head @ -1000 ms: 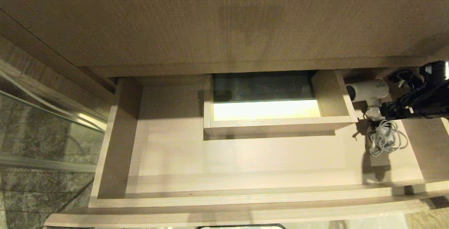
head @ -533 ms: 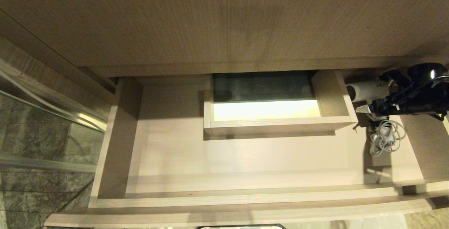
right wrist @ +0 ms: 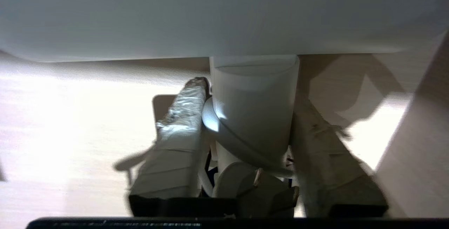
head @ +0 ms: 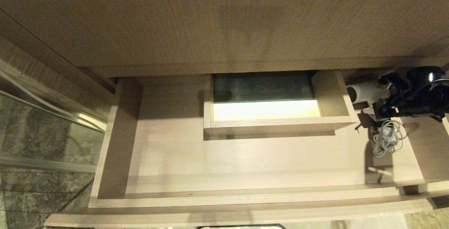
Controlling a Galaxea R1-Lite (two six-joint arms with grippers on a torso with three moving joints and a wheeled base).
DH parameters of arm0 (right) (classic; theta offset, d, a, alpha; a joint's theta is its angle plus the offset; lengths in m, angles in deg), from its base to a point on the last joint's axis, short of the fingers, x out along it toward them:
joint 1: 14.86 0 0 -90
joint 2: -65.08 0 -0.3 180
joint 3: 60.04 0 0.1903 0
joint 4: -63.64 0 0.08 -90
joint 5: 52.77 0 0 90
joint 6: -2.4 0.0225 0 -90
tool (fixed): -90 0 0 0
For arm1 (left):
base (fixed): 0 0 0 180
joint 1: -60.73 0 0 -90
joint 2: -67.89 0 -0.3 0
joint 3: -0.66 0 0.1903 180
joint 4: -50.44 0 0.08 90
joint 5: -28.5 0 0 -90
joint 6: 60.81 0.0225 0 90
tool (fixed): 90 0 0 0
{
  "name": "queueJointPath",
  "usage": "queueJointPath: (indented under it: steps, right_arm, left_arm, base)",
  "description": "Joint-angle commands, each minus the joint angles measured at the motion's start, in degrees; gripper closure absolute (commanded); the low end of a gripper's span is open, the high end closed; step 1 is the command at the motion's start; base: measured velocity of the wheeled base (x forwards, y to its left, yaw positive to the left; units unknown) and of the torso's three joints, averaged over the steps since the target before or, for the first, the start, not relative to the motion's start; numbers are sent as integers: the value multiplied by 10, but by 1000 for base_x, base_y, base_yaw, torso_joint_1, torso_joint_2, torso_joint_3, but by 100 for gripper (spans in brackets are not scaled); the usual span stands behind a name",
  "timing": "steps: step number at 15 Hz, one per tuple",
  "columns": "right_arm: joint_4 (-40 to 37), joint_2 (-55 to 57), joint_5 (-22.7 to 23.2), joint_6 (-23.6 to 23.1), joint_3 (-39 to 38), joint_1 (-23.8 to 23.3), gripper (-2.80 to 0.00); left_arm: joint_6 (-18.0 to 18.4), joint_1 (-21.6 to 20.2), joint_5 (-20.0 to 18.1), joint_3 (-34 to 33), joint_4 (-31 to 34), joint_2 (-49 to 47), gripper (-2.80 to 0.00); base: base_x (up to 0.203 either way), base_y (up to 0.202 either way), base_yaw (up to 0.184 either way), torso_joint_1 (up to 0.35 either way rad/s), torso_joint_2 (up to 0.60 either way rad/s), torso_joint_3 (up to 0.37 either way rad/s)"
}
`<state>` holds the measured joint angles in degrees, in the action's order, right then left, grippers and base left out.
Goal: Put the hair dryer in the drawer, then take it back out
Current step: Take the hairdryer out, then place it on the countertop
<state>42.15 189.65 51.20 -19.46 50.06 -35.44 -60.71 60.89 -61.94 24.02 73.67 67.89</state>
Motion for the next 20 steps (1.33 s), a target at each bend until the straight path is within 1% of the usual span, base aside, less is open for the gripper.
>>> queueJointPath:
  steps: [1, 3, 5, 9, 11, 13, 15, 17, 20]
  right_arm:
    - [-5, -27, 2, -22, -6, -3, 0]
    - [-24, -60, 2, -37, -11, -3, 0]
    - [-33, -103, 3, -39, -34, -4, 0]
    - [-79, -233, 1, -42, -113, -8, 0]
    - [-117, -313, -5, -63, -182, -15, 0]
    - [-165, -396, -24, -99, -253, -22, 0]
    - [-213, -480, -51, -114, -305, -25, 0]
    - [-244, -565, -80, -118, -333, -23, 0]
    - [-259, -693, -94, -123, -346, -17, 0]
  left_arm:
    - [0, 0, 0, -1, 0, 0, 0]
    - [0, 0, 0, 0, 0, 0, 0]
    - [0, 0, 0, -1, 0, 0, 0]
    - [0, 0, 0, 0, 0, 0, 0]
    - [0, 0, 0, 0, 0, 0, 0]
    - [0, 0, 0, 0, 0, 0, 0]
    - [0, 0, 0, 0, 0, 0, 0]
    - [0, 0, 0, -1, 0, 0, 0]
    - [0, 0, 0, 0, 0, 0, 0]
  base:
    - [0, 0, 0, 0, 0, 0]
    - [0, 0, 0, 0, 0, 0]
    - [0, 0, 0, 0, 0, 0]
    - [0, 0, 0, 0, 0, 0]
    - [0, 0, 0, 0, 0, 0]
    - [0, 0, 0, 0, 0, 0]
    - [0, 0, 0, 0, 0, 0]
    - [0, 0, 0, 0, 0, 0]
    - [0, 0, 0, 0, 0, 0]
